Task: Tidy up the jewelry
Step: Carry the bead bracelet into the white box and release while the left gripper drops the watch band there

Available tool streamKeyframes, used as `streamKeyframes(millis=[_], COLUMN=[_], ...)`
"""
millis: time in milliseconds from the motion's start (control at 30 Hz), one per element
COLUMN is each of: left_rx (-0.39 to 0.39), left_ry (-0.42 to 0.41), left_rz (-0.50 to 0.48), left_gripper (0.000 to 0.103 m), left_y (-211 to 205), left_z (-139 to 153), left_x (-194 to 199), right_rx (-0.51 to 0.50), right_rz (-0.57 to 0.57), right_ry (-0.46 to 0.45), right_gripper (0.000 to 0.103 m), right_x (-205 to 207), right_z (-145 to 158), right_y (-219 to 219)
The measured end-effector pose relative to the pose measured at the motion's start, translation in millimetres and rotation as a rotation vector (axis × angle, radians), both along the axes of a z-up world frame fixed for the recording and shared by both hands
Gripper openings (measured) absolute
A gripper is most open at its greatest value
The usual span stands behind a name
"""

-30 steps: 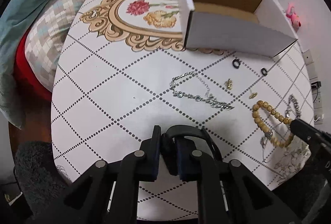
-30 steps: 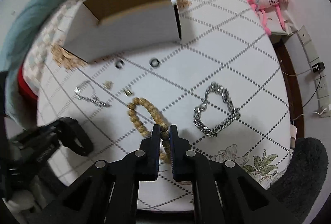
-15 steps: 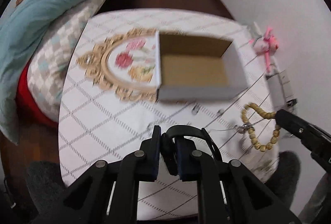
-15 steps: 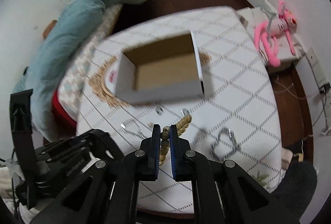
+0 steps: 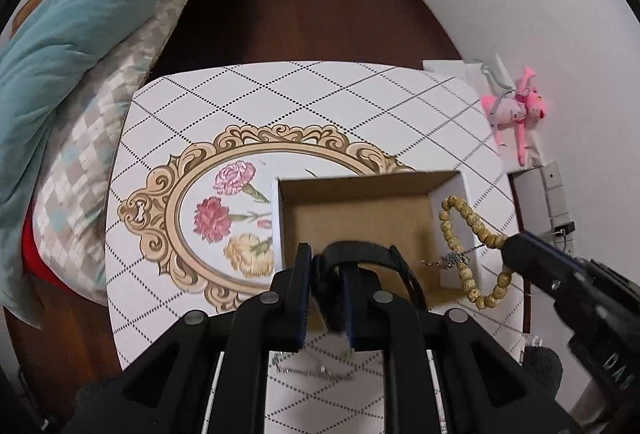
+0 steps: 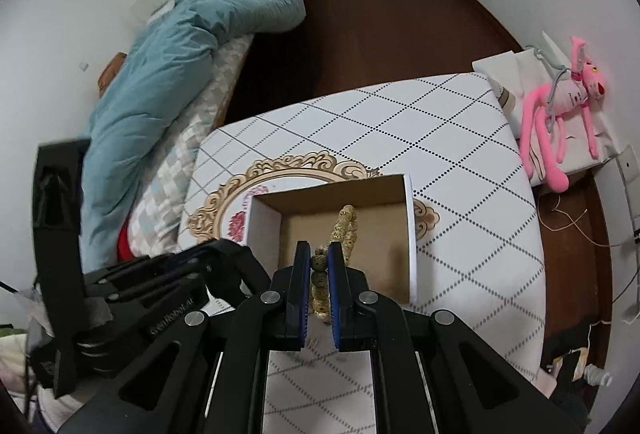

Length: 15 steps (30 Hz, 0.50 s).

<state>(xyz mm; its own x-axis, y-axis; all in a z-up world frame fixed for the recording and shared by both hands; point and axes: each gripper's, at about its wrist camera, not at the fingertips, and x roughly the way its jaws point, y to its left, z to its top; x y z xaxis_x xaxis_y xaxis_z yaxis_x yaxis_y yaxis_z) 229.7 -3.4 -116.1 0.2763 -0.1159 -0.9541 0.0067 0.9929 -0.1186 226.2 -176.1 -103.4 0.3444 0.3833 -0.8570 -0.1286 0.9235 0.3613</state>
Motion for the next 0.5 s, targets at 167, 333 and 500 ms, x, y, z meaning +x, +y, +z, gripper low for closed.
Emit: streamKeyframes(millis=[167, 333, 500], left_rx=[0.001, 0.018, 0.077], left_ry=[0.037, -0.016, -0.066], left_rz=[0.016, 0.049, 0.073], left_gripper=[0.038, 0.075, 0.091], left_y=[4, 13, 20], left_z=[-7, 0, -10], left_x=[21, 16, -2], right_rx=[0.003, -0.075, -0.251], right_rz=[0.040, 0.017, -0.004], right_ry=[0.088, 0.083, 0.037], right_gripper=[0.010, 0.036, 0.083], right_x=[31, 34, 23], right_z=[-25, -32, -38], right_y=[4, -2, -6])
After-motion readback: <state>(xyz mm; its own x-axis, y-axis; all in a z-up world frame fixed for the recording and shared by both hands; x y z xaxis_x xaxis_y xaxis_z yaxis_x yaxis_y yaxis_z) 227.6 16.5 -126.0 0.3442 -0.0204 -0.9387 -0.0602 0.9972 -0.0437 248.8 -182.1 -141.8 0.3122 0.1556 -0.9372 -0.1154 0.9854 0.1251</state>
